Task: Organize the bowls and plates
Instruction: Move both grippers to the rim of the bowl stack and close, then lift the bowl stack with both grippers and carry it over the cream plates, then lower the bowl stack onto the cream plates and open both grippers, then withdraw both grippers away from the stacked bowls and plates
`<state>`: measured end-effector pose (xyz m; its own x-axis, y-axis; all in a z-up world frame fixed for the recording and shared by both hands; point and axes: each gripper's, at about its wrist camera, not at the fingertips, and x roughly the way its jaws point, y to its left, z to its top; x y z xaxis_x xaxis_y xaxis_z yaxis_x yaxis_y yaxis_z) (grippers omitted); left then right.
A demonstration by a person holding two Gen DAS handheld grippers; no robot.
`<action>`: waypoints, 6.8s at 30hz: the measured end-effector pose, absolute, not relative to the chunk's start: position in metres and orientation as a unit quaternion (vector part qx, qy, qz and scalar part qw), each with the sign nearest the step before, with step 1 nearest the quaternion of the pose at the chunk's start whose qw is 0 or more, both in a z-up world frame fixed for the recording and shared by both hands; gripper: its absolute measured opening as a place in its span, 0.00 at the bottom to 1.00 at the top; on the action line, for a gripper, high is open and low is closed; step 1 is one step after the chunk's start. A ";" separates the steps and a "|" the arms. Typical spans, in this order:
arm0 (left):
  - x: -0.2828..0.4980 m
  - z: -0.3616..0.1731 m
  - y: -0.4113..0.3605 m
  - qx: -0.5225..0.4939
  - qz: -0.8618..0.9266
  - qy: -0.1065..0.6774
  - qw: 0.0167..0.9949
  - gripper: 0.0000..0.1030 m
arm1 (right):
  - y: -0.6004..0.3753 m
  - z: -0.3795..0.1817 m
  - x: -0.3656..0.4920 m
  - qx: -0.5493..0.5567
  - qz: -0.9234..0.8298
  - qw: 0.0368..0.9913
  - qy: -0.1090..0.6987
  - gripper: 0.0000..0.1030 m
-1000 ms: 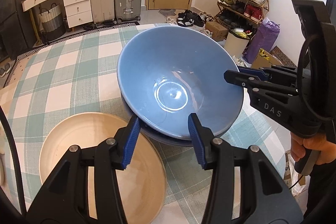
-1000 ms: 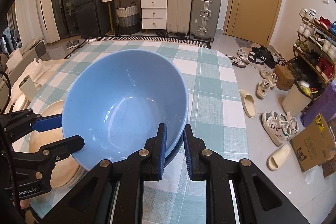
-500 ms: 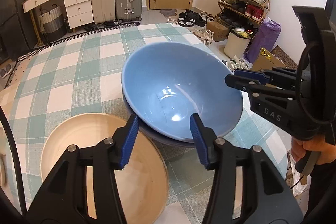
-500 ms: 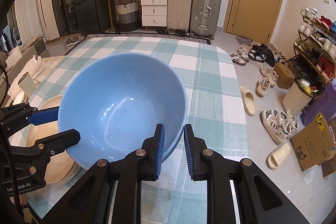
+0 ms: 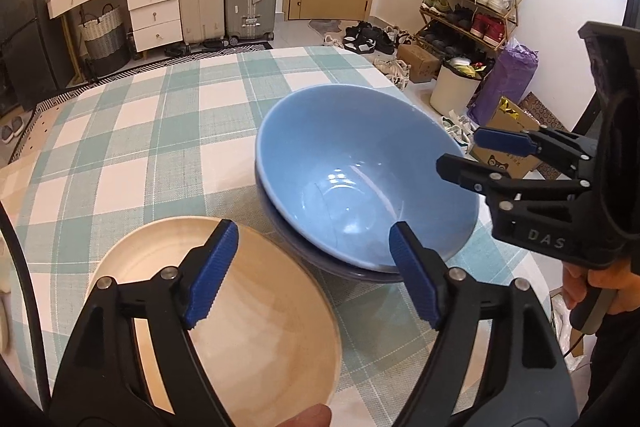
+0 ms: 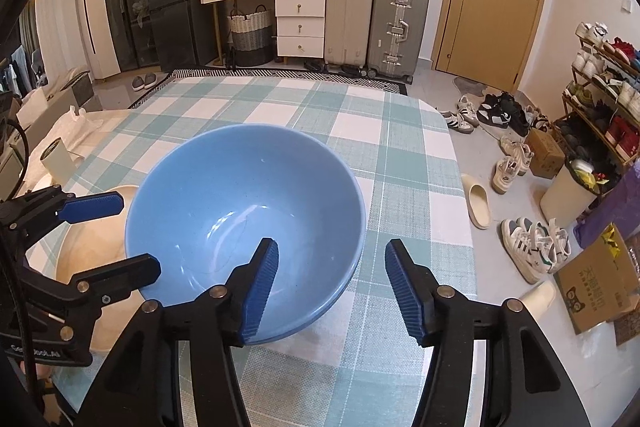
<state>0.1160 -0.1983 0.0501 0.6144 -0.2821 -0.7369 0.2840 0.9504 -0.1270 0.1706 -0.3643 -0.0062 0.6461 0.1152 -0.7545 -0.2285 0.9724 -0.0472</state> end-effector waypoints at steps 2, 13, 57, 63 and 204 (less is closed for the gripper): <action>0.118 0.049 -0.194 -0.004 -0.158 0.410 0.898 0.76 | -0.365 -0.006 0.171 -0.068 0.097 0.905 0.408 0.62; 0.127 0.048 -0.171 -0.038 -0.149 0.401 0.903 0.98 | -0.372 -0.005 0.168 -0.037 0.104 0.909 0.402 0.85; 0.185 0.008 -0.165 -0.099 -0.167 0.443 0.875 0.47 | -0.388 -0.042 0.193 0.044 0.143 0.888 0.434 0.58; 0.181 0.012 -0.171 -0.089 -0.181 0.443 0.873 0.33 | -0.383 -0.040 0.191 0.039 0.142 0.889 0.433 0.39; -0.004 0.063 0.026 -0.032 -0.048 0.256 0.965 0.98 | -0.272 -0.001 0.112 -0.016 0.274 0.918 0.286 0.99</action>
<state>-0.0037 0.0262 0.0625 0.8641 -0.1096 -0.4912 0.0767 0.9933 -0.0868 0.1116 -0.2717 -0.0005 0.6860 0.4944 -0.5339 -0.5125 0.8491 0.1278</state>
